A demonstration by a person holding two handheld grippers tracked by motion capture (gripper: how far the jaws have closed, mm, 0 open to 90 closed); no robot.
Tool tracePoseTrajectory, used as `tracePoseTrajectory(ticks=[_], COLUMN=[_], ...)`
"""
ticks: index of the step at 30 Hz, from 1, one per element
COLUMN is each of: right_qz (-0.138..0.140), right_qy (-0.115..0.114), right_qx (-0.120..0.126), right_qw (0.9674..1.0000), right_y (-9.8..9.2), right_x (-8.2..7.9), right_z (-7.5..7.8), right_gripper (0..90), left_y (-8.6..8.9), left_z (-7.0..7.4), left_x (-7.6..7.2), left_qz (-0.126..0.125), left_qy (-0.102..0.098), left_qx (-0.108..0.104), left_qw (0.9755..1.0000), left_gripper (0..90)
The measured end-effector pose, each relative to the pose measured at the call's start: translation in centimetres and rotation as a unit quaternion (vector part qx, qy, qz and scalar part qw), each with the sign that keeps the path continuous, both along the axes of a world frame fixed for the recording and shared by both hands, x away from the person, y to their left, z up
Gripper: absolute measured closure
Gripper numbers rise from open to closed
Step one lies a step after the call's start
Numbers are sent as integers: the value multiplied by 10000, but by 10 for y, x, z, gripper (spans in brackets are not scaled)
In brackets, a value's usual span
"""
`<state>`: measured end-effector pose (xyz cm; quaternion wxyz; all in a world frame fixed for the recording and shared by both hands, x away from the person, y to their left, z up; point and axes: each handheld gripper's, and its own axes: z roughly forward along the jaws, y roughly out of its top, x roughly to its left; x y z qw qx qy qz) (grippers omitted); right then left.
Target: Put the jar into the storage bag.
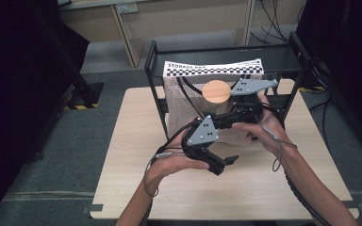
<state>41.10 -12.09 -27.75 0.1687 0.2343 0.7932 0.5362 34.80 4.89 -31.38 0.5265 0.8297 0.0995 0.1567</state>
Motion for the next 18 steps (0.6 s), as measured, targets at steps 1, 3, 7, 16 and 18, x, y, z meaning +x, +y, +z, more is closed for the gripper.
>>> tracePoseTrajectory(ticks=[1,3,7,16,18], right_qz=[3,1,4,11,13], right_qy=[-6,-8,4,23,25], right_qx=[-13,-29,0,44,62], right_qw=[10000,10000,10000,10000,10000], right_y=[0,0,0,0,0], right_x=[0,0,0,0,0], right_z=[0,0,0,0,0], right_gripper=[222,221,218,204,202], left_y=[0,0,0,0,0], left_z=[0,0,0,0,0], left_x=[0,0,0,0,0], left_qz=[0,0,-1,-2,1], left_qy=[0,1,1,1,3], left_qx=[3,0,4,5,7], left_qw=[10000,10000,10000,10000,10000], left_gripper=[4,4,4,4,4])
